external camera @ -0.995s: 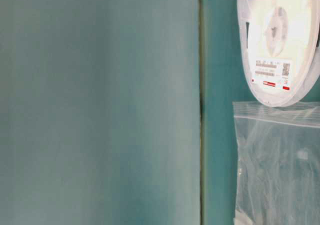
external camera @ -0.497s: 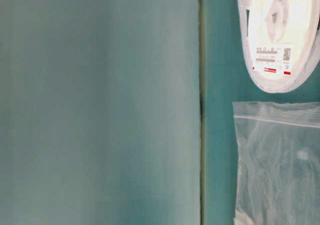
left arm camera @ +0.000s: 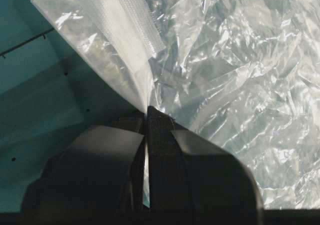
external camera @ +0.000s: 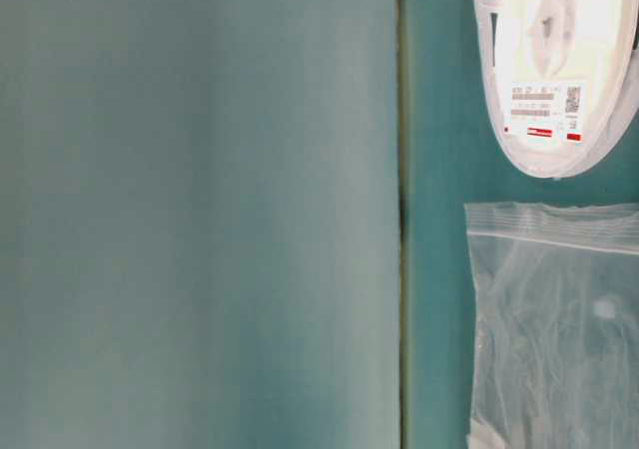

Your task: Take out the reel from the clear zip bag.

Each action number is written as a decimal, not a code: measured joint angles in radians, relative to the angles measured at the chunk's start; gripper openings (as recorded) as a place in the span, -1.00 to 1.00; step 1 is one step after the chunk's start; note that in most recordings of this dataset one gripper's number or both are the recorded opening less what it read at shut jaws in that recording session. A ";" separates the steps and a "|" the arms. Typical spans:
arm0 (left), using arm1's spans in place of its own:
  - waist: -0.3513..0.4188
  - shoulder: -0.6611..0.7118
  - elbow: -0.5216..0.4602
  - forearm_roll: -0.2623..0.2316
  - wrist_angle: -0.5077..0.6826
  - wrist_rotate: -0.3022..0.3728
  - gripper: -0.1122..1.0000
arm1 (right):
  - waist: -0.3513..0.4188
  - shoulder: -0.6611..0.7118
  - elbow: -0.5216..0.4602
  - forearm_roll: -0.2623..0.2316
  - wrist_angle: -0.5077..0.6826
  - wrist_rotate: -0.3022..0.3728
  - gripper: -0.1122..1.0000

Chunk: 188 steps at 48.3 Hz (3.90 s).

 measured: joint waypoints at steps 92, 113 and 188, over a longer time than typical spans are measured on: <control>-0.003 -0.103 0.000 0.002 0.023 0.003 0.90 | 0.015 -0.178 0.000 -0.094 0.060 0.035 0.89; -0.008 -0.394 0.000 0.009 0.198 0.107 0.90 | 0.032 -0.259 -0.002 -0.212 0.054 0.034 0.89; -0.126 -0.969 -0.086 0.009 0.551 0.603 0.89 | 0.137 -0.606 -0.035 -0.572 -0.051 -0.304 0.89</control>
